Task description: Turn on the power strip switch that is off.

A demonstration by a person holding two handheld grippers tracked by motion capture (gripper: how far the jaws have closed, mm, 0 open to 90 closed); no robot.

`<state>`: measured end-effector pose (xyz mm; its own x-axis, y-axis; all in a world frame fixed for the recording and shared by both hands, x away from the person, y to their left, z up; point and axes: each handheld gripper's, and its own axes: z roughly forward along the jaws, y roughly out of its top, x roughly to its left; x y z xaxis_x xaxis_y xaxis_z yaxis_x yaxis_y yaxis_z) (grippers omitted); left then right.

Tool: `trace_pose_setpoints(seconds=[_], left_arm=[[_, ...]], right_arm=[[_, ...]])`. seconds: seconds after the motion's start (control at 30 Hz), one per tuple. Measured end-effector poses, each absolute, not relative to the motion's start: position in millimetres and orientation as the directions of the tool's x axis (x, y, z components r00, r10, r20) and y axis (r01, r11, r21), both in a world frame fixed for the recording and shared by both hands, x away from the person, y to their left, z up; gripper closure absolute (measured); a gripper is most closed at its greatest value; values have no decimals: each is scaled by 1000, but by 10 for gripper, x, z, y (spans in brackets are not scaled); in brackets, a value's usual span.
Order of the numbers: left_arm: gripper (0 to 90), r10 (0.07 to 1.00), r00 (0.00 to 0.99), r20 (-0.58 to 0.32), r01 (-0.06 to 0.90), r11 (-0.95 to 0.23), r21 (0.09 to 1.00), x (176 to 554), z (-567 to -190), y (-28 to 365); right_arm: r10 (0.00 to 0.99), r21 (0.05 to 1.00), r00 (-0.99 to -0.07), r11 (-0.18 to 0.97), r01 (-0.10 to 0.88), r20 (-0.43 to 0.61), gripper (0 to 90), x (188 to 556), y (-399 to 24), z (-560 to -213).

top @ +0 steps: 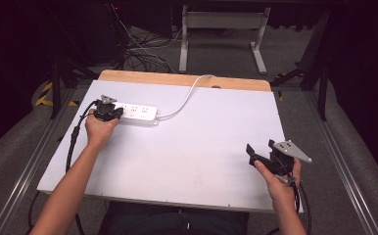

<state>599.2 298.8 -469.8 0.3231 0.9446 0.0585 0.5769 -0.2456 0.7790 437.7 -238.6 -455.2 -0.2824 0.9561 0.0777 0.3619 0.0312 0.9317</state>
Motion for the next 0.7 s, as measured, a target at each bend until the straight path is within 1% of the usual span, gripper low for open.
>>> trace_pose_setpoints(seconds=[0.07, 0.7], left_arm=[[900, 943, 324, 73, 572, -256, 779, 5989, -4700, 2982], [900, 945, 319, 64, 573, -247, 781, 5982, -4676, 2987]], right_arm=[[956, 932, -282, 31, 362, 78, 162, 4378, -2385, -4551], [956, 931, -284, 32, 363, 78, 162, 4381, -2380, -4552]])
